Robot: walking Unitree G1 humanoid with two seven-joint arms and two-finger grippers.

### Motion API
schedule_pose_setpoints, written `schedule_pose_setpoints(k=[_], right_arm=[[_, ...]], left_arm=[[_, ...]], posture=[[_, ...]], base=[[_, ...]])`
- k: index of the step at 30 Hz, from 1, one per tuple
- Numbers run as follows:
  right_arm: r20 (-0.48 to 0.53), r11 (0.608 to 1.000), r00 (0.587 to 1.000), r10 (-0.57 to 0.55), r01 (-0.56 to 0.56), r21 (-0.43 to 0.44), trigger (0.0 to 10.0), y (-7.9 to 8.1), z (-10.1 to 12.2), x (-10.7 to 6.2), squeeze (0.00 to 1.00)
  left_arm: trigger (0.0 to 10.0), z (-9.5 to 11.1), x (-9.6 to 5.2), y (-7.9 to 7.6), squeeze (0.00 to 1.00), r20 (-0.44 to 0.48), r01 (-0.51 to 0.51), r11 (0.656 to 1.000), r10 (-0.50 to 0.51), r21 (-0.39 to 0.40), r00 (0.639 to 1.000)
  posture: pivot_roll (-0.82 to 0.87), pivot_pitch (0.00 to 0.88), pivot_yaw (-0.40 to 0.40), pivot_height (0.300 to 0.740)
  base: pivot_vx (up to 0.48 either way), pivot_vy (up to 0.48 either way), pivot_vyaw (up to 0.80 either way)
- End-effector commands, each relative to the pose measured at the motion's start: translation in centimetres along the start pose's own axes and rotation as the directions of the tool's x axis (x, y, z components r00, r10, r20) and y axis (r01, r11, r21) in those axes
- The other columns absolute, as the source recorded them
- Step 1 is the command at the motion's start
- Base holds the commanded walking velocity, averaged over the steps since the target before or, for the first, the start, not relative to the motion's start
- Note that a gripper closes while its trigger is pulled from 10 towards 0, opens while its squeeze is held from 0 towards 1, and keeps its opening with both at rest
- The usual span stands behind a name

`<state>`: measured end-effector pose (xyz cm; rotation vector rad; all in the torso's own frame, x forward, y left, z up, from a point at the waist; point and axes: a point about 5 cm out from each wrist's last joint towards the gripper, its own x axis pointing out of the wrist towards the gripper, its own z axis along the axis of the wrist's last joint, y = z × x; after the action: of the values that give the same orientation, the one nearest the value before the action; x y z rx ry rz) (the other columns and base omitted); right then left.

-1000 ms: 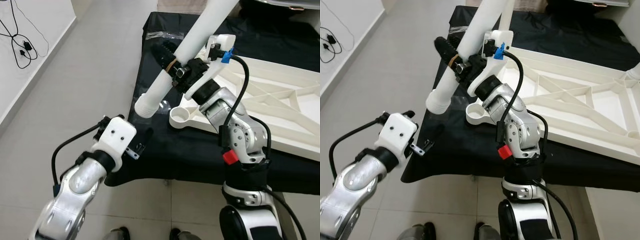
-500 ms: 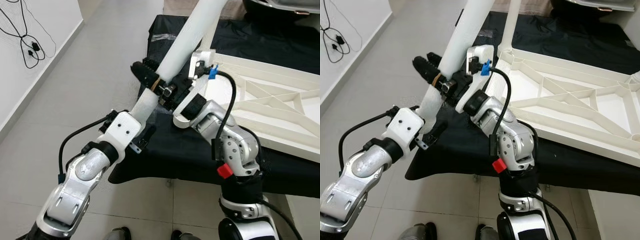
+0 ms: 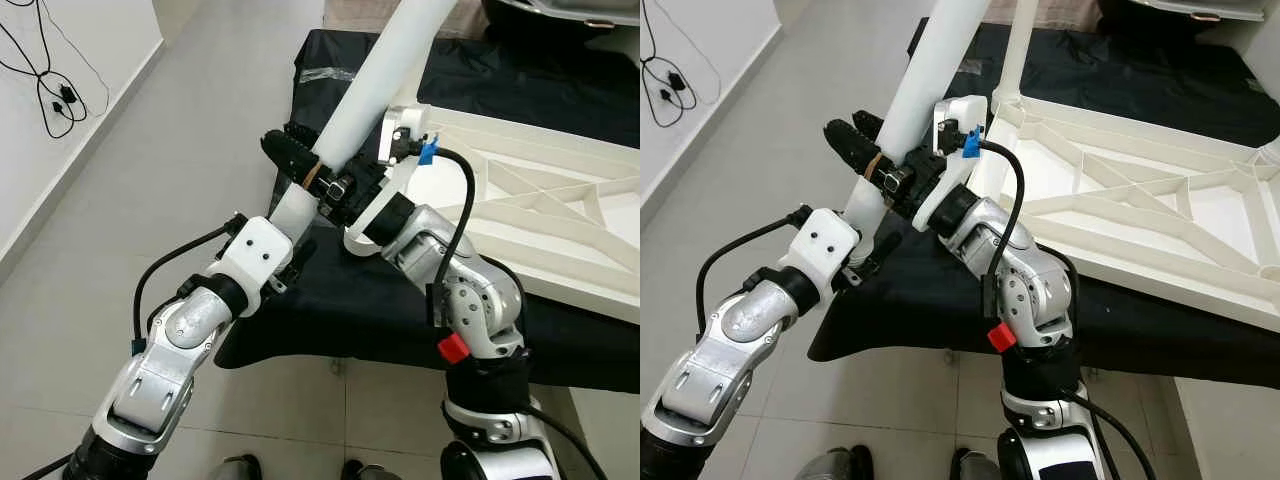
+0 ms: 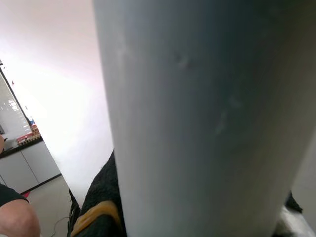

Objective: Building children table

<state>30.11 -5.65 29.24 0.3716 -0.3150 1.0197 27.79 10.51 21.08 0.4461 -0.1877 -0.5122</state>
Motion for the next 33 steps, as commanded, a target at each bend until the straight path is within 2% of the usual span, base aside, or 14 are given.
schedule_pose_setpoints(k=[1,4,5,6,7,11,15,16,20,22,26,28,30,33], right_arm=[[-0.008,0.999,0.999,0.033,-0.033,0.005,10.0,0.7,-0.3,0.0,0.00],[-0.010,1.000,1.000,0.017,-0.017,0.004,10.0,0.4,-0.5,-0.1,0.00],[-0.011,1.000,1.000,0.009,-0.009,0.002,10.0,0.2,-0.6,-0.1,0.00],[-0.011,1.000,1.000,0.000,0.000,-0.008,10.0,0.0,-0.7,-0.2,0.00],[-0.006,1.000,1.000,-0.019,0.019,-0.003,10.0,-0.4,-0.7,-0.3,1.00],[0.003,0.999,0.999,-0.047,0.047,-0.022,10.0,-1.1,-0.7,-0.5,1.00],[0.001,0.998,0.999,-0.050,0.050,-0.022,10.0,-1.8,-0.5,-0.8,1.00],[0.001,0.999,0.999,-0.047,0.047,-0.017,10.0,-2.3,-0.3,-1.0,0.00],[0.017,1.000,1.000,-0.017,0.017,0.009,10.0,-3.0,0.2,-1.3,0.00],[0.017,0.991,0.994,0.109,-0.110,0.078,10.0,-3.1,0.6,-2.0,0.00],[0.020,0.968,0.976,0.218,-0.219,0.124,10.0,-3.1,0.7,-2.6,0.00],[0.020,0.968,0.976,0.218,-0.219,0.124,10.0,-3.1,0.7,-2.6,0.00],[0.016,0.925,0.942,0.335,-0.332,0.186,10.0,-2.8,0.6,-3.1,0.00],[0.029,0.884,0.914,0.405,-0.400,0.242,10.0,-2.6,0.5,-3.5,0.00]], left_arm=[[0.0,0.2,0.0,-0.8,0.00,0.023,0.042,0.999,-0.042,0.021,0.999],[0.0,0.1,0.0,-0.9,0.00,0.018,0.045,0.999,-0.046,0.022,0.999],[10.0,-0.1,-0.1,-0.8,0.00,0.006,0.043,0.999,-0.043,0.026,0.999],[10.0,-0.2,-0.2,-0.7,0.00,0.000,0.038,0.999,-0.038,0.034,0.999],[10.0,-0.3,-0.3,-0.5,0.00,-0.005,0.024,0.999,-0.024,0.023,1.000],[10.0,-0.7,-0.7,-0.3,0.00,-0.021,0.013,0.999,-0.012,0.031,1.000],[10.0,-1.0,-1.3,-0.3,0.00,-0.033,0.034,0.999,-0.035,-0.009,0.999],[10.0,-1.0,-1.5,-0.4,0.00,-0.031,0.060,0.997,-0.061,-0.047,0.998],[10.0,-0.9,-2.0,-0.8,0.00,-0.026,0.107,0.991,-0.110,-0.086,0.994],[10.0,-1.0,-2.4,-0.9,0.00,-0.027,0.143,0.982,-0.148,-0.124,0.989],[10.0,-1.0,-2.7,-0.9,0.00,-0.024,0.164,0.973,-0.171,-0.165,0.985],[10.0,-1.0,-2.7,-0.9,0.00,-0.024,0.164,0.973,-0.171,-0.165,0.985],[10.0,-0.9,-3.0,-1.2,0.00,-0.022,0.187,0.967,-0.194,-0.175,0.981],[10.0,-0.8,-3.4,-1.7,0.00,-0.017,0.207,0.955,-0.216,-0.211,0.976]], posture=[[0.09,0.168,-0.039,0.740],[0.09,0.167,-0.039,0.740],[0.10,0.165,-0.039,0.740],[0.10,0.165,-0.039,0.740],[0.10,0.165,-0.040,0.740],[0.10,0.162,-0.038,0.740],[0.10,0.159,-0.032,0.740],[0.10,0.155,-0.028,0.740],[0.10,0.155,-0.028,0.740],[0.11,0.150,-0.026,0.740],[0.11,0.150,-0.026,0.740],[0.11,0.150,-0.026,0.740],[0.11,0.145,-0.021,0.740],[0.12,0.142,-0.023,0.740]], base=[[0.000,0.000,0.00],[0.000,0.000,0.00],[0.000,0.000,0.00],[0.000,0.000,0.00],[0.000,0.000,0.00],[0.000,0.000,0.00],[0.000,0.000,0.00],[0.000,0.000,0.00],[0.000,0.000,0.00],[0.000,0.000,0.00],[0.000,0.000,0.00],[0.000,0.000,0.00],[0.000,0.000,0.00],[0.000,0.000,0.00]])
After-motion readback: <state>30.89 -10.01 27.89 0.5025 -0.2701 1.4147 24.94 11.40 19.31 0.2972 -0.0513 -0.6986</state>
